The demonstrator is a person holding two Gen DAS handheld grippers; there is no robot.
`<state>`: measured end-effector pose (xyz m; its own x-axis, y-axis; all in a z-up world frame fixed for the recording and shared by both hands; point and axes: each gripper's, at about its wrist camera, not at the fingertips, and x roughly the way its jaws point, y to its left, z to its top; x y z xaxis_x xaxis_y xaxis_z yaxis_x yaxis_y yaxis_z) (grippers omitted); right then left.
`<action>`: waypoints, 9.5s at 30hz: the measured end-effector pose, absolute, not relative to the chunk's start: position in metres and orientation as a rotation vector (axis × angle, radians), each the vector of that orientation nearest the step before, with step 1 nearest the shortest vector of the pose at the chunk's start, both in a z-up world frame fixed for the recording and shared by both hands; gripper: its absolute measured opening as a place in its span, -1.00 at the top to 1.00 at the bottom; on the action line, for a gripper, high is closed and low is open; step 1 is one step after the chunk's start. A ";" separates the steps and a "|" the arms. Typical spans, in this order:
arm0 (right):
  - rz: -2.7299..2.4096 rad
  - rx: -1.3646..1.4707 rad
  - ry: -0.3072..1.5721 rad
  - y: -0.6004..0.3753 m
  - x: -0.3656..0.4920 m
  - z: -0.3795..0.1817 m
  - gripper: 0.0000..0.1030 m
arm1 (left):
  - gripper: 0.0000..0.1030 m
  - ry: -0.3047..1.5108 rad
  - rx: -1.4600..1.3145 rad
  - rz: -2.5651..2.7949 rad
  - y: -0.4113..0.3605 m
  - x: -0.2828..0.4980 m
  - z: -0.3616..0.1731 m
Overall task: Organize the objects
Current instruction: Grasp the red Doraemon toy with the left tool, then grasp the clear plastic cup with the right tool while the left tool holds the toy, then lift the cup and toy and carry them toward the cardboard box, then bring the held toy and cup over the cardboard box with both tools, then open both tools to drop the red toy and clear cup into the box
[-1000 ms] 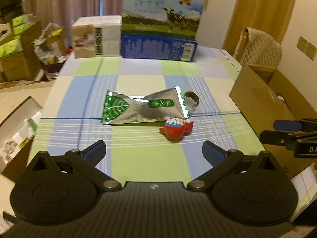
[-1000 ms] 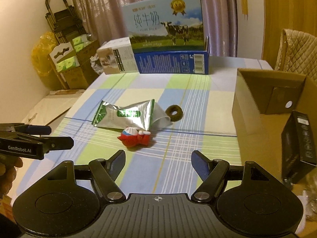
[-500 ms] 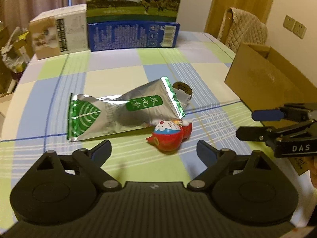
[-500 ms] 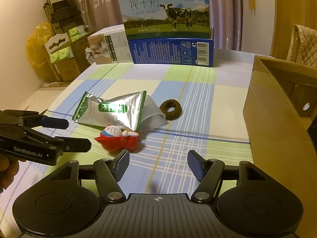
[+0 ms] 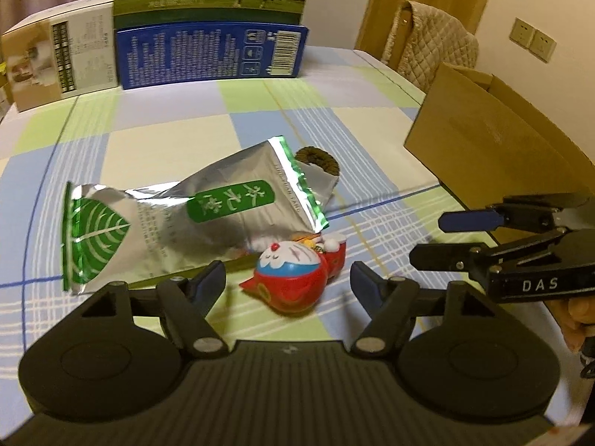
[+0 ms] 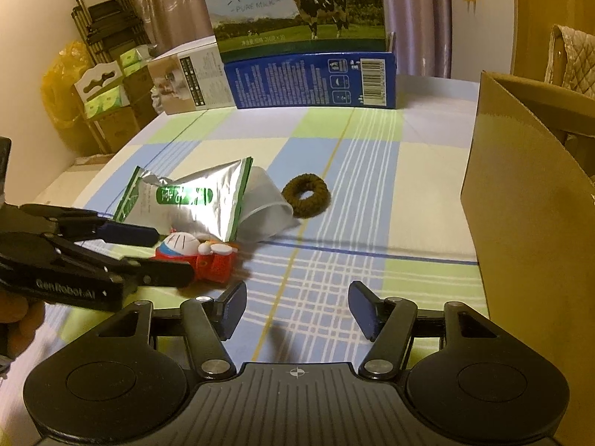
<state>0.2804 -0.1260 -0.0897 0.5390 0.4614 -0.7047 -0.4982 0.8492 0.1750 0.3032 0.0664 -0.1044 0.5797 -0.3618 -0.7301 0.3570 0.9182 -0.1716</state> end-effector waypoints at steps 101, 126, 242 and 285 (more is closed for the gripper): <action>0.526 -0.199 0.835 -0.134 0.187 -0.107 -0.19 | 0.22 0.830 -0.013 -0.196 0.033 0.191 -0.090; 0.496 -0.170 0.855 -0.133 0.190 -0.109 0.03 | 0.22 0.824 -0.040 -0.182 0.034 0.195 -0.088; 0.199 -0.074 0.716 -0.408 0.146 0.079 0.03 | 0.22 0.750 -0.025 -0.391 -0.236 0.150 0.055; 0.231 0.058 0.699 -0.399 0.189 0.064 -0.05 | -0.24 0.760 -0.011 -0.325 -0.199 0.177 0.044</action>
